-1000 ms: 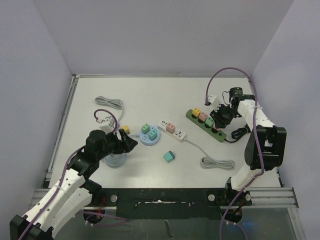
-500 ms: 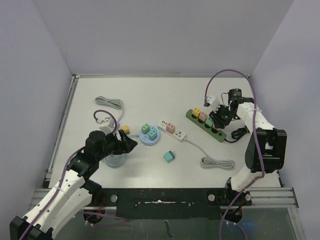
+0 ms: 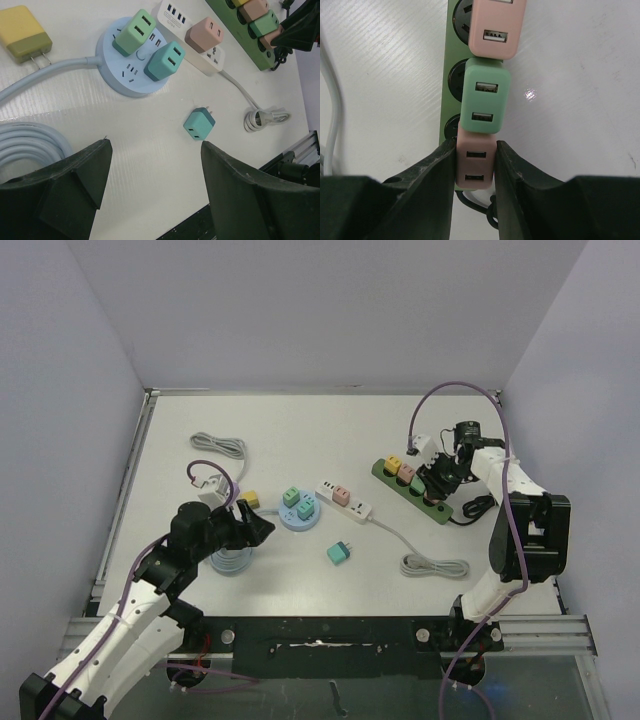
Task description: Insert the plug
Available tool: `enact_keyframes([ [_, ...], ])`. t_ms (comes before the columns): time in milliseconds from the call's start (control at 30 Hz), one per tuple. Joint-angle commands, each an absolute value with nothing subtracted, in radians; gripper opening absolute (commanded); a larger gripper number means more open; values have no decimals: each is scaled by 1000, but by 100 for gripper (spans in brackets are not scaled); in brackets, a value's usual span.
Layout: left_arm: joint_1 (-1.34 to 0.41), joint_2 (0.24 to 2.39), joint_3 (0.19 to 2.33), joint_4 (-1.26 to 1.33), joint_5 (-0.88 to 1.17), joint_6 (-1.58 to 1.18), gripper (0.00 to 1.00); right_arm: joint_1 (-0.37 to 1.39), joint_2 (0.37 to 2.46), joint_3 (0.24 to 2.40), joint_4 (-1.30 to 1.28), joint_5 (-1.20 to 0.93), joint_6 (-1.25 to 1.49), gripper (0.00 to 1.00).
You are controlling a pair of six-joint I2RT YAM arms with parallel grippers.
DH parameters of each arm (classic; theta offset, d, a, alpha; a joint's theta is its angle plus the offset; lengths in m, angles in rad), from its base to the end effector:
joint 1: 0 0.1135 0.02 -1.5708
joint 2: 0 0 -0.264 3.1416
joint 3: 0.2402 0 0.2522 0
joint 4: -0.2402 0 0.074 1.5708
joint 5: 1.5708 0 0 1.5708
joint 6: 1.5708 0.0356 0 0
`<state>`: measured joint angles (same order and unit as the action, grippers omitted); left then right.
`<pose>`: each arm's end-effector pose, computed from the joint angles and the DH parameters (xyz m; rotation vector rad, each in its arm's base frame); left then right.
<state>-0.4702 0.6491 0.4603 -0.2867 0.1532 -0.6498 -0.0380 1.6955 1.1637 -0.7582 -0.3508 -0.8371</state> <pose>0.1390 -0.0767 0.2361 -0.0925 2.1487 -0.8357 0.3244 -0.0001 0.1997 -1.1242 2.4868 0.2746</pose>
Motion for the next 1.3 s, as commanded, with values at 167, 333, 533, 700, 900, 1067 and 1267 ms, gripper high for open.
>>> enact_keyframes([
  [167,-466,641,463,-224,151,-649,70,-33,1839,1043,-706,-221,-853,0],
  [333,-466,641,465,-224,157,-647,70,-41,1837,984,-654,-257,-846,0],
  [533,-466,631,468,-233,150,-643,70,-87,1773,1030,-667,-320,-846,0],
  [700,-466,633,468,-233,145,-643,70,-86,1696,1034,-652,-344,-845,13],
  [900,-466,633,469,-235,137,-641,70,-86,1620,1048,-667,-343,-832,38],
  [1067,-466,638,469,-235,138,-639,70,-88,1598,1075,-699,-345,-837,41],
  [1267,-466,640,468,-232,137,-641,70,-91,1569,1094,-711,-372,-838,42],
])
